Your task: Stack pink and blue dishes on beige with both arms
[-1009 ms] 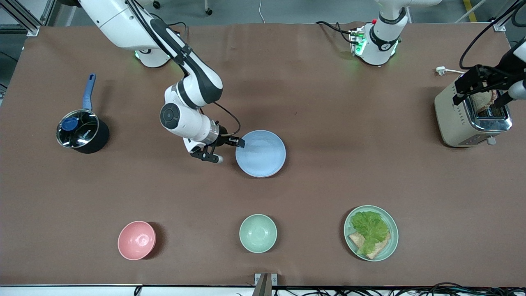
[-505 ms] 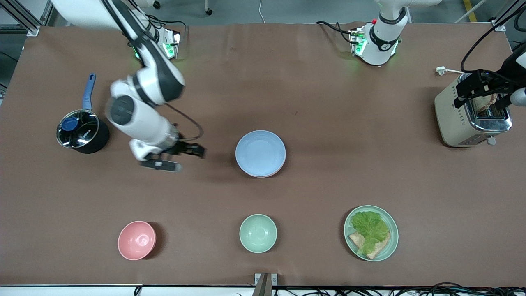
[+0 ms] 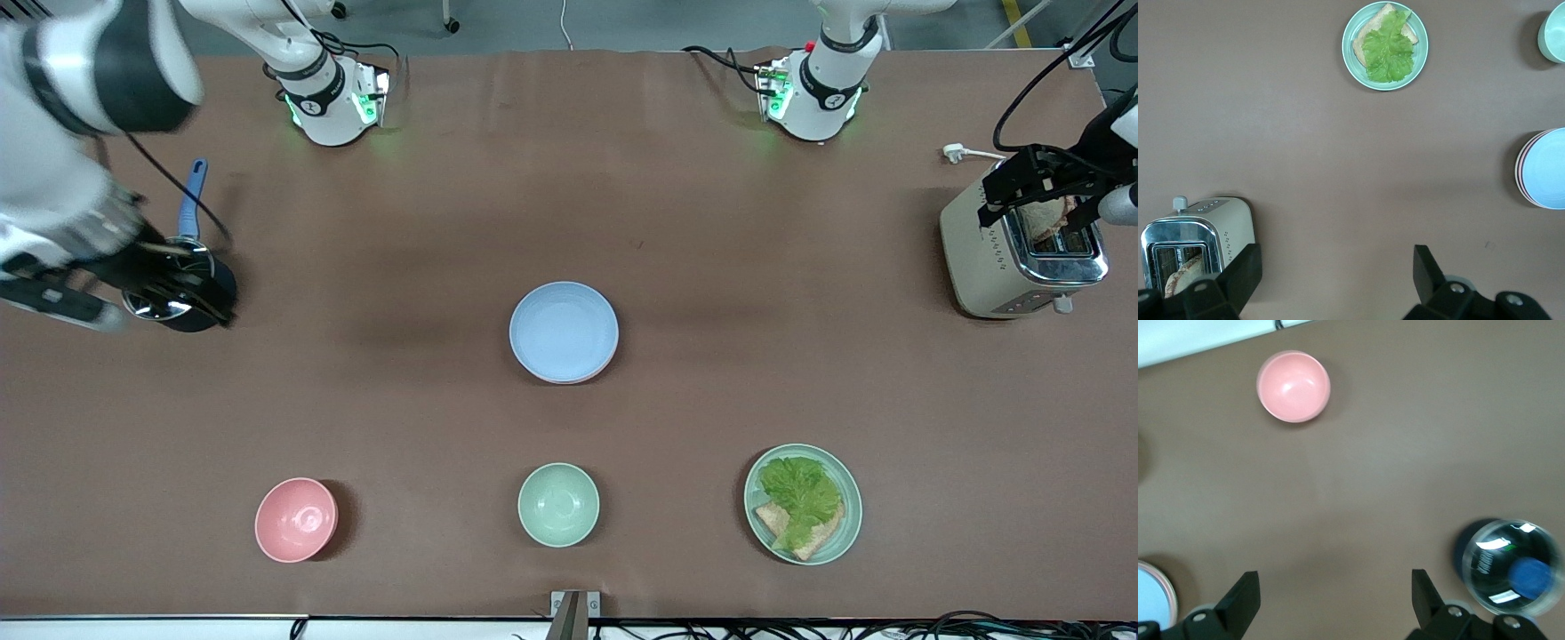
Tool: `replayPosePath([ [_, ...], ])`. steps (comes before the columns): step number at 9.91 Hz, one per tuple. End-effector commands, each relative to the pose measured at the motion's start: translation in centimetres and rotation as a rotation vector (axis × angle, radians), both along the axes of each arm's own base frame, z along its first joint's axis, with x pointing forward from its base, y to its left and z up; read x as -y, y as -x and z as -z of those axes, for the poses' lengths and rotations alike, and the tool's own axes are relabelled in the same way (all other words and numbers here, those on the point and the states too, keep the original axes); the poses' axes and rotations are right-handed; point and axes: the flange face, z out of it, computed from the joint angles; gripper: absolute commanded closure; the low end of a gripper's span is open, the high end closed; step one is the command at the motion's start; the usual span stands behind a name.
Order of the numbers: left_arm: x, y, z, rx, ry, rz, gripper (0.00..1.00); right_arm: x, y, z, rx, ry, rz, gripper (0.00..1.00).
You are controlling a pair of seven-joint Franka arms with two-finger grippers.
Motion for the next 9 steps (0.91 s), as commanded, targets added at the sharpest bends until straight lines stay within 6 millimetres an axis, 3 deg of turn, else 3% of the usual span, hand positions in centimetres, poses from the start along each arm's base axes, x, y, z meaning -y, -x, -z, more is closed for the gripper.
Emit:
replayPosePath([
  [1,0.2,0.0,1.3,-0.039,-0.005,-0.006,0.0,1.6,2.0,-5.8,-0.068,0.002,-0.013,0.0],
  [3,0.3,0.1,1.1,-0.034,-0.004,-0.006,0.0,2.0,2.5,-9.2,-0.041,0.002,-0.006,0.0],
  [4,0.3,0.0,1.2,-0.036,-0.004,-0.007,0.0,2.2,2.6,-10.0,-0.035,0.002,0.001,0.0],
  [9,-0.4,0.0,1.1,-0.037,-0.01,-0.013,0.0,3.3,2.1,-10.0,-0.039,0.019,-0.057,0.0],
])
